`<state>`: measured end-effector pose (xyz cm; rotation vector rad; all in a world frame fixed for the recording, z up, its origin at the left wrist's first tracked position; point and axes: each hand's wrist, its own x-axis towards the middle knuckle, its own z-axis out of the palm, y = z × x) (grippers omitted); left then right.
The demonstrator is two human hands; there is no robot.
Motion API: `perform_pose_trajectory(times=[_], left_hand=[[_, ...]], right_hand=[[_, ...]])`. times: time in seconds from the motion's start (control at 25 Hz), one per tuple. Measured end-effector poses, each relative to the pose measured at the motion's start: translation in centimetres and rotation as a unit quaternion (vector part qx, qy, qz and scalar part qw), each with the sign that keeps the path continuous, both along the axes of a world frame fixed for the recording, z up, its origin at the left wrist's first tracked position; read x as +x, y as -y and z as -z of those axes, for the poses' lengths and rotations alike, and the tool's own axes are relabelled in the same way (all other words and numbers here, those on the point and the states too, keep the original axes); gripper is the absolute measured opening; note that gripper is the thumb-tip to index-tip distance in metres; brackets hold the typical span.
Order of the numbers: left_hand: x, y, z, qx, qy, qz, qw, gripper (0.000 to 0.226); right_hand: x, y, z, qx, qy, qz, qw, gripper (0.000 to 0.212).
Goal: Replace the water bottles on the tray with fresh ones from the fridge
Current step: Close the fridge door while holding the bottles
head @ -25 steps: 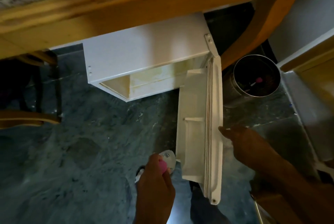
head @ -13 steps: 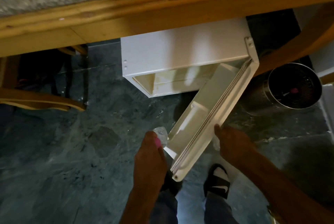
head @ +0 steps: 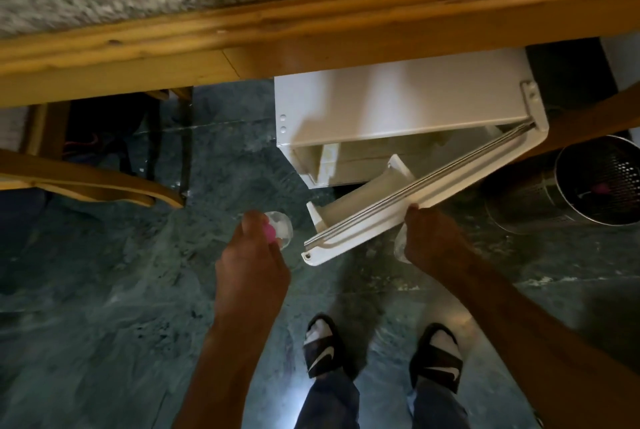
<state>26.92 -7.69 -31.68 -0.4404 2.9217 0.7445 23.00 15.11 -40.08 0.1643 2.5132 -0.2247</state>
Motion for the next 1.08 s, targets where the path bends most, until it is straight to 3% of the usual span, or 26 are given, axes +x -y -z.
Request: perform_pose_trajectory(times=[0.36,0.56,1.08], left_hand=[[-2.2,0.4,3.0,0.000,0.043,0.003,0.999,0.027],[-5.6,-0.3,4.8,0.016,0.023,0.042,0.999,0.018],[-11.3,-1.2,8.4,-0.015,0.056,0.090,0.994,0.026]], right_hand=[[-4.8,2.8,0.7,0.016,-0.032,-0.031,0.999,0.043],[-6.4,3.2,0.5,-0.015,-0.046,-0.018,0.999,0.041],[-9.1,3.6,1.7,-0.028,-0.085,-0.006,0.996,0.037]])
